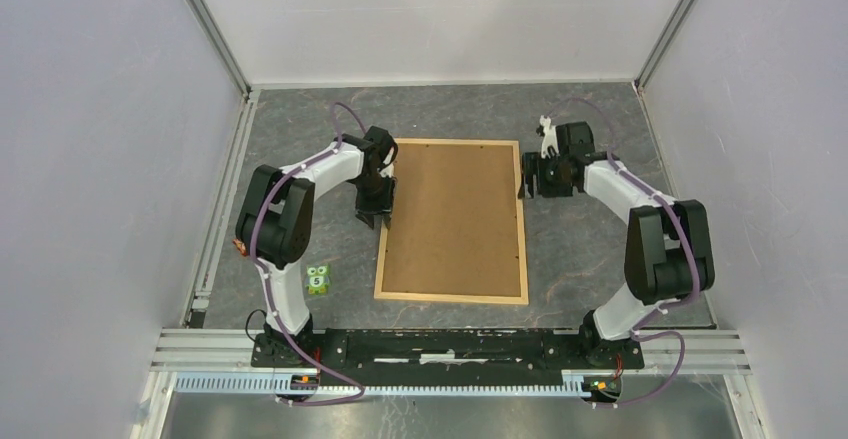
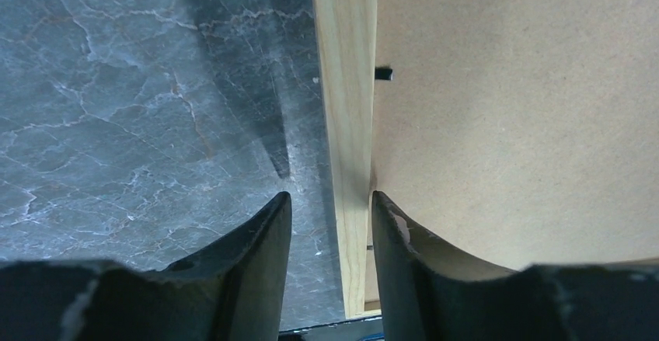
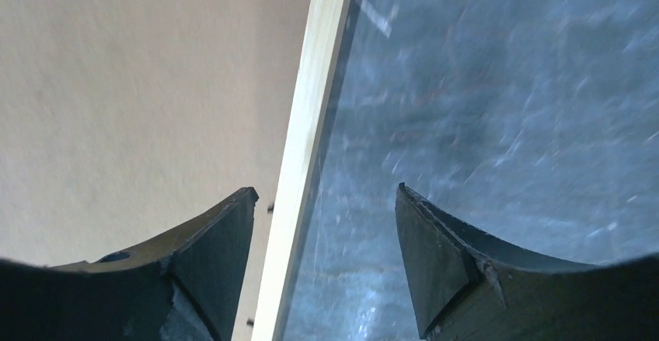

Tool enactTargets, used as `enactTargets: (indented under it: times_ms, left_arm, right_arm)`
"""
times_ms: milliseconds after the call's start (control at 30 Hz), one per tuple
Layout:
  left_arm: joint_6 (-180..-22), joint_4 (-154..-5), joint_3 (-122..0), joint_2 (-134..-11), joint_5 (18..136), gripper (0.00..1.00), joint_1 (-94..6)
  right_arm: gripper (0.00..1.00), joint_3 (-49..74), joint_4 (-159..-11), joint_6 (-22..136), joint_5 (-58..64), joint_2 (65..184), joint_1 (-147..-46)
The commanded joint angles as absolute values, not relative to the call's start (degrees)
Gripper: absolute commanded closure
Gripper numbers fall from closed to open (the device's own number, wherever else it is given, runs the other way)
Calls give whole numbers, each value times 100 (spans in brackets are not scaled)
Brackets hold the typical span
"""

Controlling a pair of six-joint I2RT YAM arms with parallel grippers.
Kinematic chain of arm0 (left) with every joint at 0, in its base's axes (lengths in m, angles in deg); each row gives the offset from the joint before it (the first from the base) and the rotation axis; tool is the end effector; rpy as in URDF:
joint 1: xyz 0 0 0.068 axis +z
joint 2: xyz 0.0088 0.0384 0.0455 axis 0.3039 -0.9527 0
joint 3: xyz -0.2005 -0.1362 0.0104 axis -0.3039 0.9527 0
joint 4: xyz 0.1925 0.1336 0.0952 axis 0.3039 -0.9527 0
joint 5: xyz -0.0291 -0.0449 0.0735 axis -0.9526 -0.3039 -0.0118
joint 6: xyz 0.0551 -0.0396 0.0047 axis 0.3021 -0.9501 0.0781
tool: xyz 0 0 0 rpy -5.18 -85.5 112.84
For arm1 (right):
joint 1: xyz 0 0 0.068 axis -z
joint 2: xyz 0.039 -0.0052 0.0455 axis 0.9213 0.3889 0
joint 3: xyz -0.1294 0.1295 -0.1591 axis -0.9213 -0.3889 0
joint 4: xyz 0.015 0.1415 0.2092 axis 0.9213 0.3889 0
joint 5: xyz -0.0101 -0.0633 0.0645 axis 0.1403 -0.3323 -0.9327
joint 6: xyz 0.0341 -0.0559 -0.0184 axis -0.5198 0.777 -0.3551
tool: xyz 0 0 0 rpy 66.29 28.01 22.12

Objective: Put the photo into the frame

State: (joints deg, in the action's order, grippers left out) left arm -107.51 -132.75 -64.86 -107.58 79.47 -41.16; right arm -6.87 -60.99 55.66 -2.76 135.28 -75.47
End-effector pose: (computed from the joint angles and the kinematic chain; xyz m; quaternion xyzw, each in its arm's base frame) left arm 0.3104 -0.1412 0.1221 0.0519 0.9962 -0.0654 0.0239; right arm 0.3137 0.0584 0.1469 -0.0313 0.9597 0.1444 0.2389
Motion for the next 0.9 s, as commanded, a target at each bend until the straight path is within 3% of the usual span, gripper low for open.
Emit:
enactTargets:
  times_ms: [0,400,533,867]
  left_arm:
    - [-10502,-13382,-6937,-10925,8086,50,-4008]
    - [-10401,-13255,-6988,-11348,8156,63,-3975]
    - [-10397,-13190,-6925,-11435,8160,71,-3952]
    - [-10449,-13114,-6851,-11368,8051,72,-3899]
  right_arm:
    - [27,66,-6197,5590,3,13921,-7524]
    - [30,1267,-6031,5393,-136,15252,-7521]
    - [40,1507,-5868,5454,-82,15403,-7491]
    - [58,1537,-6112,5419,-651,15628,-7331]
